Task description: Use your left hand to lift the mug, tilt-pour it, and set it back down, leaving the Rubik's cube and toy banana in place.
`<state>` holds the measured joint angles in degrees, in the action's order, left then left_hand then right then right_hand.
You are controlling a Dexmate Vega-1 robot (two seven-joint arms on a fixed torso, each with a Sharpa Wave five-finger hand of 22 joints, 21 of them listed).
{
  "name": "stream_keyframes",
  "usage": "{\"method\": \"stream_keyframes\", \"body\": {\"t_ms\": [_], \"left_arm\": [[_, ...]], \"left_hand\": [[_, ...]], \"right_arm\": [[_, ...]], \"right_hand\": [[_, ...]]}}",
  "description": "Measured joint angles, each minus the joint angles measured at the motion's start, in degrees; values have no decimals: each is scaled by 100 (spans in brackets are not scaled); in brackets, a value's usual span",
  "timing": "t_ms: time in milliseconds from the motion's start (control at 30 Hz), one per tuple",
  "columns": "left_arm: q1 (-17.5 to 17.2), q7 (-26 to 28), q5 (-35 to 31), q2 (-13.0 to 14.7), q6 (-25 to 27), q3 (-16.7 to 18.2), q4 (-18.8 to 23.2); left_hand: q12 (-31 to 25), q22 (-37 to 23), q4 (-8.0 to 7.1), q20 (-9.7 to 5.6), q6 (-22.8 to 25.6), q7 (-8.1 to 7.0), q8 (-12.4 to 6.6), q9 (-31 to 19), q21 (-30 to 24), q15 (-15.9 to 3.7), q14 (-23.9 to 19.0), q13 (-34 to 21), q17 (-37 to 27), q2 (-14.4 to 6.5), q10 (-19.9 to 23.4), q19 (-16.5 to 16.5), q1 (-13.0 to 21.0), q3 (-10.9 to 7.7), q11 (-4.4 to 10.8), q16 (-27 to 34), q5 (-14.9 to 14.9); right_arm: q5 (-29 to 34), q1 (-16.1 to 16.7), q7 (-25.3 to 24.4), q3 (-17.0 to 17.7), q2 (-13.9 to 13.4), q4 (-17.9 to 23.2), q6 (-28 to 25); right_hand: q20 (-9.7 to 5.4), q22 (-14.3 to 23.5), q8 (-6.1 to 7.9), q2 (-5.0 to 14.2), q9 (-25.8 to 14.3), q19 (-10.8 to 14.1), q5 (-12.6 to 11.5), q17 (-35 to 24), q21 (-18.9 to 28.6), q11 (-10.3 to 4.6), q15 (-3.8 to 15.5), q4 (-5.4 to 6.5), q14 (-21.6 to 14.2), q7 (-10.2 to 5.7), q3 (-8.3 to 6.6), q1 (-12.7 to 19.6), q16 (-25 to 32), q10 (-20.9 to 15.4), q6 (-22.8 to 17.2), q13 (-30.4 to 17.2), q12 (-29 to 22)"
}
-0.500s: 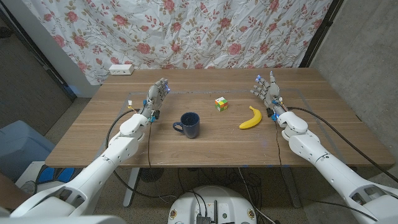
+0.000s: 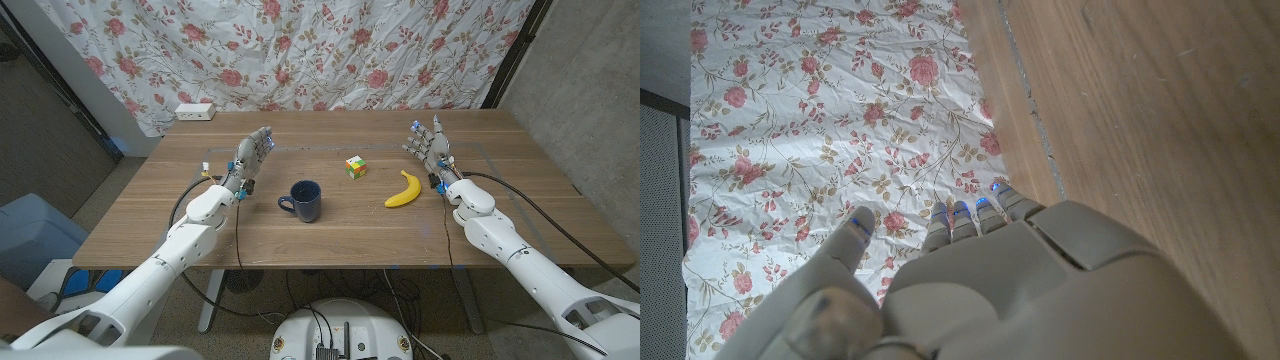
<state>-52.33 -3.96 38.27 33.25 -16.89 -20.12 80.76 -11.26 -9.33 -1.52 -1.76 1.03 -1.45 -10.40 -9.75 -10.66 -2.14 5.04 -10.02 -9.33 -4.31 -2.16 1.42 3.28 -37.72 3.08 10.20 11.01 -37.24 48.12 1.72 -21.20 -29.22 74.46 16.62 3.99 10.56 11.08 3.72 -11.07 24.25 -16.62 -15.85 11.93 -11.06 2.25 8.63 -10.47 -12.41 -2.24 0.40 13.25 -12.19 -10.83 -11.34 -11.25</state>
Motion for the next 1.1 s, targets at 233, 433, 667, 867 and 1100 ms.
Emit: {"method": "stream_keyframes", "body": {"t_ms": [233,433,667,867,1100], "left_arm": [[-119,-167,112,170,24,95,135],[-141,-393,195,291,6,172,107],[-63,-726,286,396,-97,242,-101],[9,-1095,372,518,-191,296,-313],[26,-1501,443,672,-313,360,-472]], "left_hand": [[0,0,254,0,0,0,-20,1,0,20,-23,1,0,81,-2,0,125,-19,2,0,-22],[0,0,567,0,-42,-63,-19,1,0,20,-23,1,-11,183,10,0,275,-36,52,0,-65],[25,-1,875,0,-119,-139,-19,1,0,20,-23,1,-16,277,-21,0,432,-44,144,0,-65],[24,-1,990,0,-145,-165,-41,1,0,20,-23,1,-15,350,-11,0,501,-57,195,0,-65],[24,-1,1093,0,-165,-184,-41,1,38,20,-23,2,-15,390,-10,0,585,-67,237,0,-65]], "right_arm": [[0,0,0,0,1,-1,0],[0,0,1,-1,2,-7,1],[0,-4,2,-1,3,-10,2],[0,-4,5,-1,3,-10,3],[0,-4,6,-1,3,-10,5]], "right_hand": [[0,0,0,42,0,0,0,0,0,0,0,0,0,0,0,-42,0,0,0,0,0],[0,0,0,60,1,0,0,1,0,0,0,0,0,1,0,-61,0,0,0,0,0],[0,-1,0,60,1,0,0,1,0,0,0,0,1,1,0,-61,0,1,0,1,0],[0,-1,0,60,1,-1,0,1,0,0,0,-1,1,1,0,-61,0,1,0,1,0],[0,-1,0,60,1,-1,0,1,0,0,0,0,1,1,0,-61,0,1,0,1,0]]}}
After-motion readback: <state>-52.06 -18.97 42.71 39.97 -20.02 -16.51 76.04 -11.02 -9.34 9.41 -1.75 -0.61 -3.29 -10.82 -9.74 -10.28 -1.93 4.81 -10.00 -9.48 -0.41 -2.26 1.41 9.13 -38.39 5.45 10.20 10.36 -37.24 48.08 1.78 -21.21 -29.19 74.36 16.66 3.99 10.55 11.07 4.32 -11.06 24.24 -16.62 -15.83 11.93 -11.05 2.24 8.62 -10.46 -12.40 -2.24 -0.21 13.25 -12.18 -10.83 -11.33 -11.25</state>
